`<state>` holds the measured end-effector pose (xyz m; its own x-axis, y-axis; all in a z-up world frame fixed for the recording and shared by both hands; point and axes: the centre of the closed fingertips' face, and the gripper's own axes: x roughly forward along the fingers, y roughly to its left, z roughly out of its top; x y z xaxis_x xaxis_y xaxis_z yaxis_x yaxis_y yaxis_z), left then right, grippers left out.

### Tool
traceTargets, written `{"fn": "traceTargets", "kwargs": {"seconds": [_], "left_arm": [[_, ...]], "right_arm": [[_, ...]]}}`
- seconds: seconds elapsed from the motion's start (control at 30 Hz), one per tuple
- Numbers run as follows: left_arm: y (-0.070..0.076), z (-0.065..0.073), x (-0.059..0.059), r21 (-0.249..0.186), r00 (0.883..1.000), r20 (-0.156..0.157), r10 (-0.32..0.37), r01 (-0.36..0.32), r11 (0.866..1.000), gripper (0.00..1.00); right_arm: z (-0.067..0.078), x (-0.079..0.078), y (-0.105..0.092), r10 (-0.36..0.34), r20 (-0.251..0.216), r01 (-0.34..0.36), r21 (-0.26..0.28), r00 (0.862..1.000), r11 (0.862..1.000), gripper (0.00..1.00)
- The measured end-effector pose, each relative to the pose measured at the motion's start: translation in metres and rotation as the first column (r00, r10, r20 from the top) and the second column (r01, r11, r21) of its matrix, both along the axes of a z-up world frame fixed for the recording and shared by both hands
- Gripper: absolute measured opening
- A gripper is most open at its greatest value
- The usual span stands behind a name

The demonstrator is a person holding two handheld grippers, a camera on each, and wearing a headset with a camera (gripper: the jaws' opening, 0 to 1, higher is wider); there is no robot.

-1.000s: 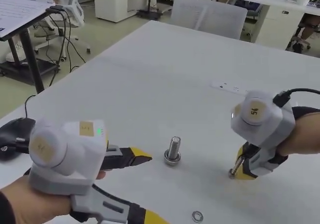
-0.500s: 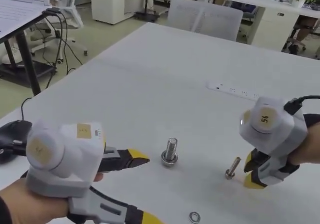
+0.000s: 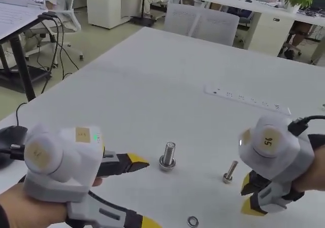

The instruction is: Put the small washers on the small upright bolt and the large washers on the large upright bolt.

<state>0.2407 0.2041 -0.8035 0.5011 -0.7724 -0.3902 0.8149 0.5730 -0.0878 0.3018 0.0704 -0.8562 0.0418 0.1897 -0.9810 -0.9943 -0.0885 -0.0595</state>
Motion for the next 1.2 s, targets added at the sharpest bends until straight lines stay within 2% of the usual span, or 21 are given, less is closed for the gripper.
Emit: {"fn": "traceTargets", "kwargs": {"seconds": [0.43, 0.77, 0.93, 1.2], "left_arm": [[0.002, 0.004, 0.003, -0.005, 1.0, 0.013, -0.001, 0.001, 1.0, 0.76], [0.002, 0.006, 0.004, -0.006, 1.0, 0.02, 0.0, 0.0, 1.0, 0.76], [0.003, 0.007, 0.004, -0.011, 1.0, 0.025, 0.006, -0.005, 1.0, 0.76], [0.002, 0.009, 0.003, -0.018, 1.0, 0.031, 0.005, -0.005, 1.0, 0.76]], "right_arm": [[-0.005, -0.034, 0.039, 0.106, -0.034, -0.106, 0.007, 0.994, 0.994, 0.22], [-0.013, -0.047, 0.069, 0.17, -0.05, -0.17, 0.015, 0.984, 0.985, 0.22], [-0.02, -0.05, 0.075, 0.19, -0.056, -0.19, 0.002, 0.98, 0.982, 0.22], [-0.019, -0.053, 0.078, 0.21, -0.039, -0.211, -0.017, 0.977, 0.977, 0.2]]}}
